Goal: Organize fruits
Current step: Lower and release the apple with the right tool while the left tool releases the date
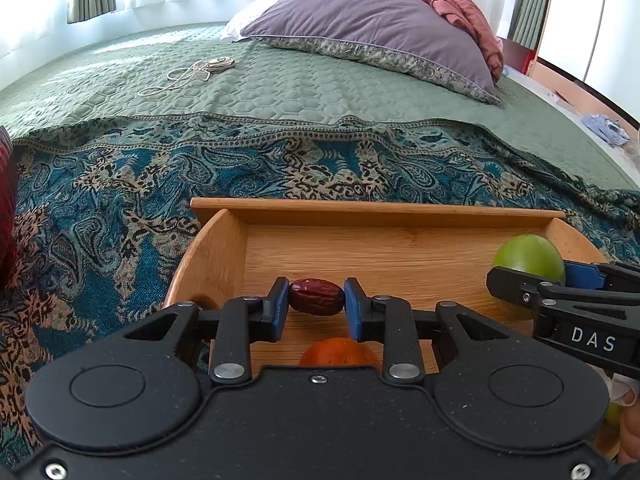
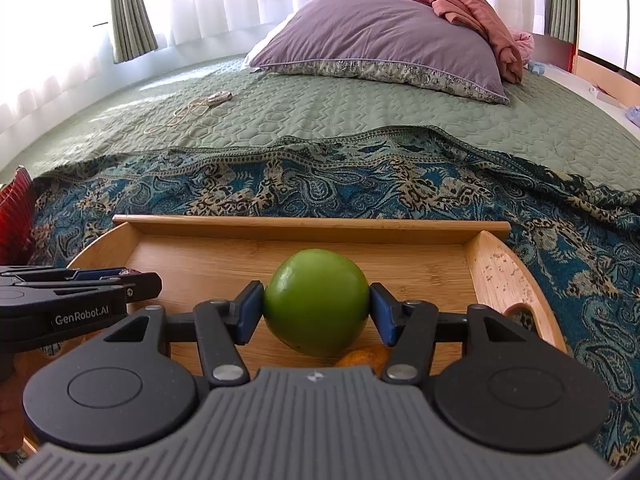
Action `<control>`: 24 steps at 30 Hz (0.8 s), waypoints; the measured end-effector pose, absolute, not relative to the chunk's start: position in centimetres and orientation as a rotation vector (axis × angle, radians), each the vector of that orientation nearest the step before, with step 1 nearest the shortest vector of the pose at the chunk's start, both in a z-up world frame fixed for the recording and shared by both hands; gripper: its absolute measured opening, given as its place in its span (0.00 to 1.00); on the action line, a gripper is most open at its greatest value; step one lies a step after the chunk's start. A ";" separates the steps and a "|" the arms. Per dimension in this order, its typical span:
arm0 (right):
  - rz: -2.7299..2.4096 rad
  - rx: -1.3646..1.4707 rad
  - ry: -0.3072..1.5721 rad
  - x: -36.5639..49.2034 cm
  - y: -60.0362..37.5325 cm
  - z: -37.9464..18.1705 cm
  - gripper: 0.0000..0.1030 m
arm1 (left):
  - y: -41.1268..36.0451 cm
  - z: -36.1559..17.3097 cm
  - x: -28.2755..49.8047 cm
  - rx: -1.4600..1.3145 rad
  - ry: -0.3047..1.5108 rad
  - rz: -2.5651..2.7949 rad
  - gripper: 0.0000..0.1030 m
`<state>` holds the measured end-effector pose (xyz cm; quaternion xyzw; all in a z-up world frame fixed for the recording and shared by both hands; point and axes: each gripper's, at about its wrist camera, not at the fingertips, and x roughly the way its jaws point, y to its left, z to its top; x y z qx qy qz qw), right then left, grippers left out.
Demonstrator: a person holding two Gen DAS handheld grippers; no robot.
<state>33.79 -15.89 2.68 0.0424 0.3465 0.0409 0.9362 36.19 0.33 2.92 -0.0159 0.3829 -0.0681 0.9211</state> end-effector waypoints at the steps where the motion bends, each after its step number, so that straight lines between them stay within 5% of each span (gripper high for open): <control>1: 0.084 0.084 0.709 33.8 -15.9 2.7 0.58 | 0.3 2.9 36.2 -0.032 0.789 -0.140 0.27; 20: 0.081 0.096 0.701 33.6 -16.0 2.3 0.60 | 0.1 2.6 35.8 0.001 0.779 -0.136 0.28; 24: 0.082 0.113 0.684 33.3 -16.3 2.5 0.72 | 0.2 2.9 35.4 0.001 0.770 -0.138 0.39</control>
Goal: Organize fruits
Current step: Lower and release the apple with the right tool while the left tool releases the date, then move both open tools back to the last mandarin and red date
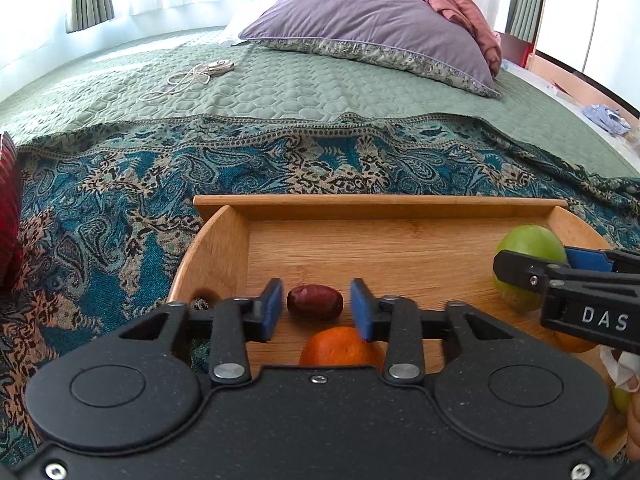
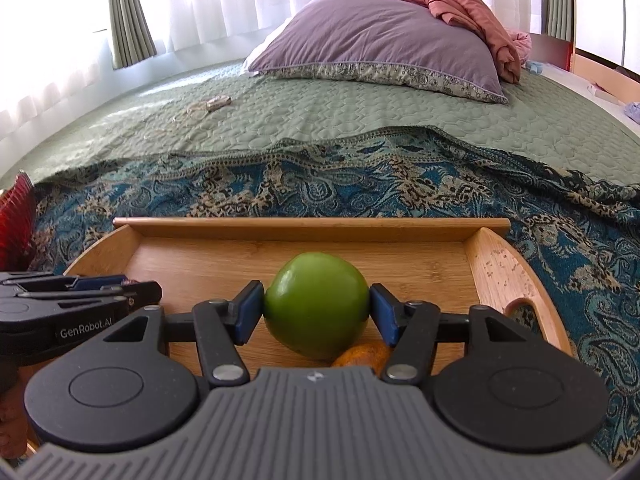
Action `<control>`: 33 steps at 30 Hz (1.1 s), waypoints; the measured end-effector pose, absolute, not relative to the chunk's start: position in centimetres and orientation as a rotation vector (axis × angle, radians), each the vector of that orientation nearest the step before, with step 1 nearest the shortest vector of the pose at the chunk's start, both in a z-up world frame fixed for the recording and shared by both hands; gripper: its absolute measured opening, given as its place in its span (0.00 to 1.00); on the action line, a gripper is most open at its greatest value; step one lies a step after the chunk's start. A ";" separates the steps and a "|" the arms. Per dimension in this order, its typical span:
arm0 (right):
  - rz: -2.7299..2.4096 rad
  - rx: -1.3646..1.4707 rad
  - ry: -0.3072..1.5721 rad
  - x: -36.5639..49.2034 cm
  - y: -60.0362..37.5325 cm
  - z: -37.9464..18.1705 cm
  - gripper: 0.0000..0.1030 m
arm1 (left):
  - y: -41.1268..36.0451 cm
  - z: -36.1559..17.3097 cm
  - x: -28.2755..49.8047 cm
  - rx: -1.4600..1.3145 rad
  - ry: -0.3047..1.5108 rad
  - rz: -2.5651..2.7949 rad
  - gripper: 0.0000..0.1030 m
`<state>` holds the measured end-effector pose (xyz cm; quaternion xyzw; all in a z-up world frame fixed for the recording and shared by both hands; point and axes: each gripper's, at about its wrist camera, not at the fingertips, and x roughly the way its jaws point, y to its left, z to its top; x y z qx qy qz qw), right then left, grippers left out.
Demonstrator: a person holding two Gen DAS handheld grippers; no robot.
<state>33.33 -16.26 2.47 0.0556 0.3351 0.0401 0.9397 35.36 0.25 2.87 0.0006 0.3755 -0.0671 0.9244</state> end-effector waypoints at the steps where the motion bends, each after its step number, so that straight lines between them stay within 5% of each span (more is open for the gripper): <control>1: 0.084 0.119 0.679 33.2 -16.4 2.6 0.72 | 0.3 3.0 35.1 0.004 0.763 -0.138 0.41; 14: 0.151 0.098 0.554 27.8 -16.7 4.9 0.88 | 0.5 6.8 27.6 0.052 0.610 -0.194 0.70; 33: 0.210 0.038 0.403 14.4 -18.8 5.3 0.94 | -0.7 6.4 14.2 0.064 0.563 -0.286 0.77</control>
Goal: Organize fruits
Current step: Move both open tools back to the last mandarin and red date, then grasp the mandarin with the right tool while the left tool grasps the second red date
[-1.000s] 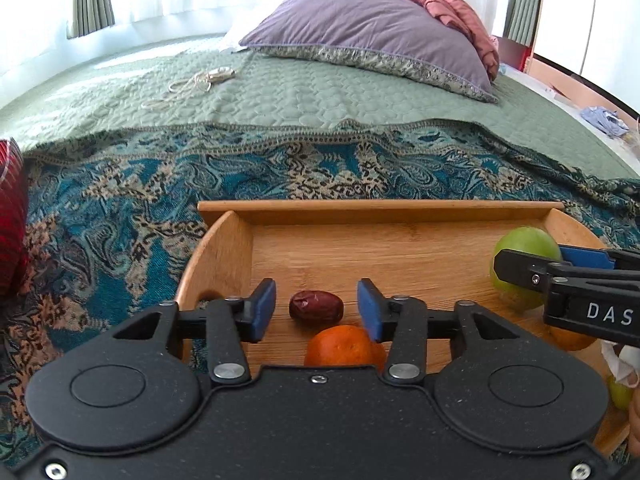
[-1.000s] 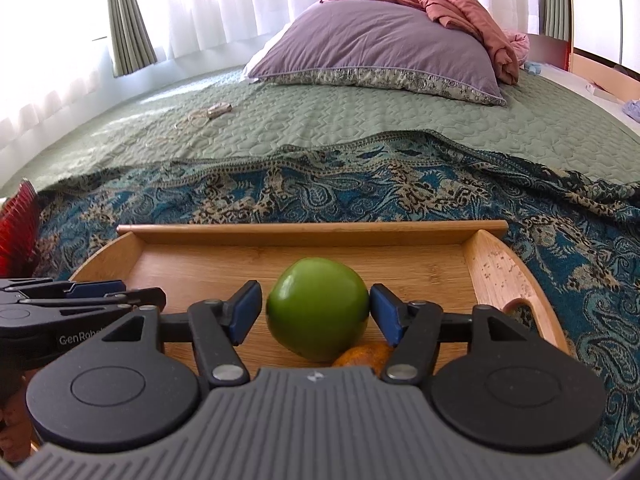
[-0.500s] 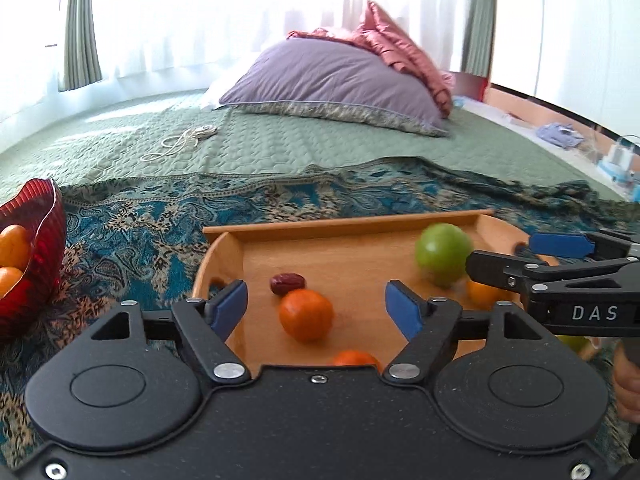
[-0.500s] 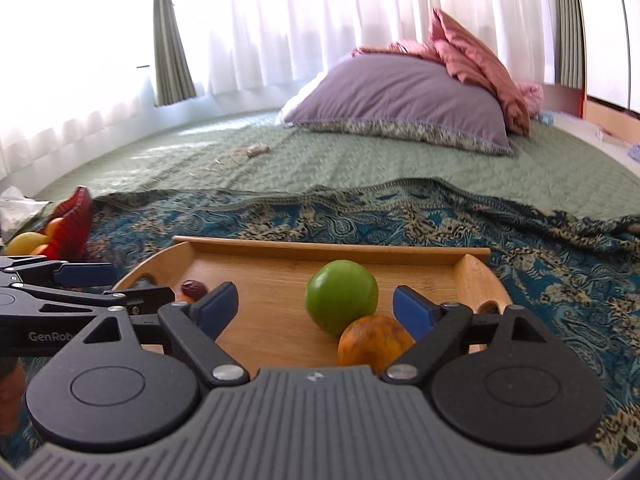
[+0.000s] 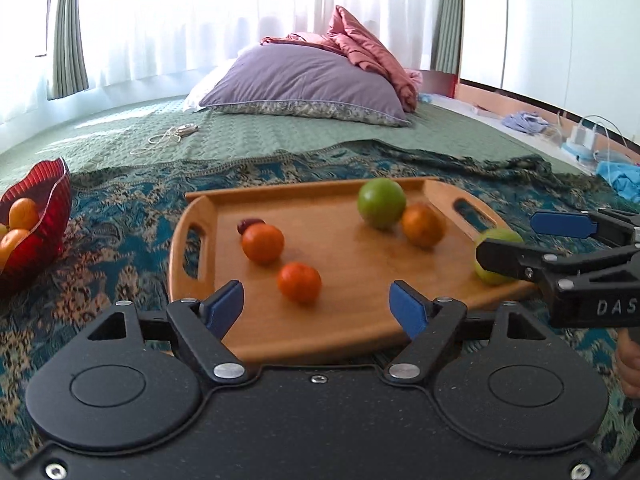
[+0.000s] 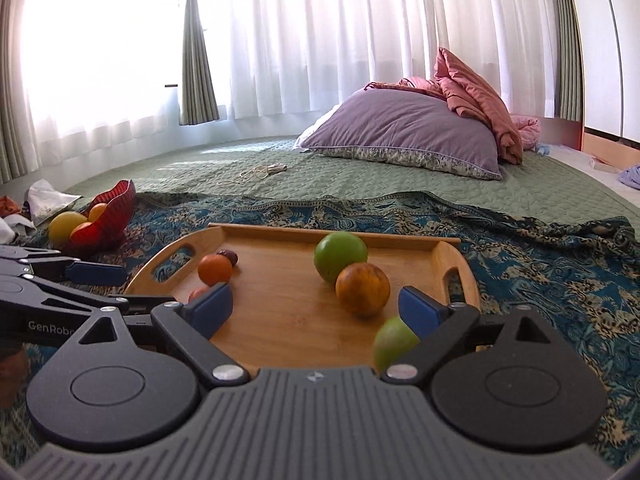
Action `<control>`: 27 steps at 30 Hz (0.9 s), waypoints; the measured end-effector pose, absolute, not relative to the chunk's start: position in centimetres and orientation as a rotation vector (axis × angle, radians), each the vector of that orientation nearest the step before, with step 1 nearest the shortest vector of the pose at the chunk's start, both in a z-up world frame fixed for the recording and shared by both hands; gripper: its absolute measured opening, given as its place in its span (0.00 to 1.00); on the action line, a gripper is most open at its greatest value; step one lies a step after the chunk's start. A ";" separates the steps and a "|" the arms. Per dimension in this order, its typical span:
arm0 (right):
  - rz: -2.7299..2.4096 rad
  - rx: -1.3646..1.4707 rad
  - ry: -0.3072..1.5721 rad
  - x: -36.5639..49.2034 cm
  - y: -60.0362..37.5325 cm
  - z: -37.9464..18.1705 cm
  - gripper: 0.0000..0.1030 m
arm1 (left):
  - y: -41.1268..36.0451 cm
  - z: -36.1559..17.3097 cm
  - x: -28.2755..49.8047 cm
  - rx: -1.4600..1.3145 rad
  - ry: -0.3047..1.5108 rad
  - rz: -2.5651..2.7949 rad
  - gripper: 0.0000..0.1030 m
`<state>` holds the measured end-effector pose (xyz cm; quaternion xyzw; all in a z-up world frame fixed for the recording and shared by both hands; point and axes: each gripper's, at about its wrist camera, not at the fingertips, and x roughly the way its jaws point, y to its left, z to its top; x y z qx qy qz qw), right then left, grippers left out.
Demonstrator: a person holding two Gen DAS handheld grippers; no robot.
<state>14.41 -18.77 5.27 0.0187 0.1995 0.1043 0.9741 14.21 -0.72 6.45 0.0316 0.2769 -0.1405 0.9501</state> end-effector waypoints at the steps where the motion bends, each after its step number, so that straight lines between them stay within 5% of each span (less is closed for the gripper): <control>1: 0.215 0.029 0.400 13.8 -18.8 5.1 0.94 | -0.8 6.3 13.8 0.064 0.565 -0.288 0.77; 17: 0.290 -0.028 0.443 7.6 -18.0 2.0 0.92 | -1.7 3.8 10.3 0.084 0.636 -0.338 0.81; 27: 0.344 -0.088 0.500 5.9 -16.5 -0.3 0.82 | -3.2 2.6 9.9 0.118 0.685 -0.381 0.81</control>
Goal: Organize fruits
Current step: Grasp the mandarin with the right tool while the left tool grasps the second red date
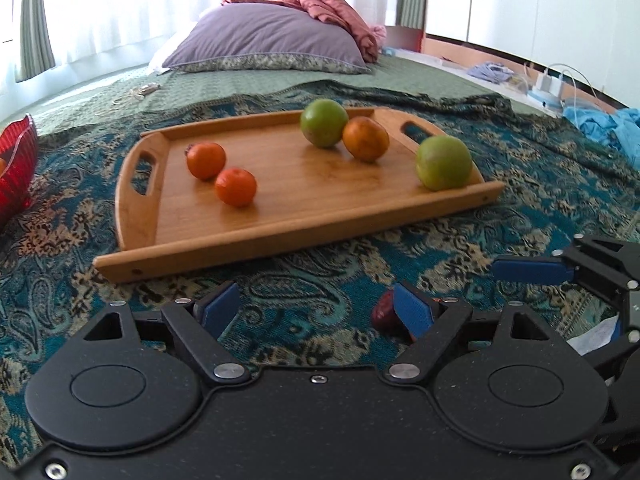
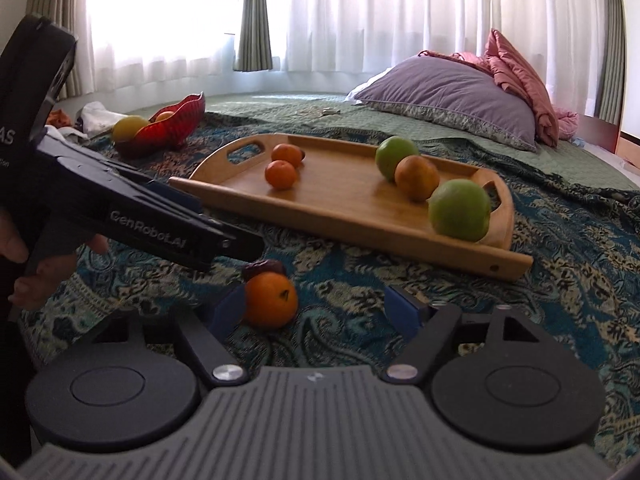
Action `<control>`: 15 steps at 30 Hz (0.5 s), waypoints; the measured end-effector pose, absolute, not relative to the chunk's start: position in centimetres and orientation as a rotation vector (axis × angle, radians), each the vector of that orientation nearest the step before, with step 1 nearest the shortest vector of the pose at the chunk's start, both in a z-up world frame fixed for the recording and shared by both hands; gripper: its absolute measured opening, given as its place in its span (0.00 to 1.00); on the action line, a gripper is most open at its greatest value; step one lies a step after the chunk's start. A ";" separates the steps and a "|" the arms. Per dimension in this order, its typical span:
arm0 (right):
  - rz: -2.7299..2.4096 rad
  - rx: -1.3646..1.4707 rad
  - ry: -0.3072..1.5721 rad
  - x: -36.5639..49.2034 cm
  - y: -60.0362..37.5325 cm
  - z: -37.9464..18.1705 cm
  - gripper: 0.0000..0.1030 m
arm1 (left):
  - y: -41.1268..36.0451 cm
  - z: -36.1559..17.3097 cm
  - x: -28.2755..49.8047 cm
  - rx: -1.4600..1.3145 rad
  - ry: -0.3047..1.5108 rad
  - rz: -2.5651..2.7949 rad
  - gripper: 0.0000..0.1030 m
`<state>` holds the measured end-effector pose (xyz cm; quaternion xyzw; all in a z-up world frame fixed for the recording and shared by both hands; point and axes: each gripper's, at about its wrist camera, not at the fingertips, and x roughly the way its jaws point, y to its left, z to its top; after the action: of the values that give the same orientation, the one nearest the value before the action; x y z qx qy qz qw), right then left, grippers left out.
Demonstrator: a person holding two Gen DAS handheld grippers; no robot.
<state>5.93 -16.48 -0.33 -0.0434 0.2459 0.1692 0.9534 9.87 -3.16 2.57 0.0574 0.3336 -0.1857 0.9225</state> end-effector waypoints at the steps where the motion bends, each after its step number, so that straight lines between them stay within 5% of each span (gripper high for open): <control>1: 0.349 -0.091 0.501 5.9 -16.3 -0.5 0.81 | -3.3 2.5 9.9 0.114 0.692 -0.389 0.81; 15: 0.370 -0.090 0.507 5.8 -15.2 -1.2 0.59 | -2.9 2.2 11.2 -0.097 0.801 -0.494 0.50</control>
<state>5.80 -15.24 -1.20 -0.0442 0.2492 0.1819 0.9502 11.24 -2.88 2.21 -0.0467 0.3856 -0.2379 0.8903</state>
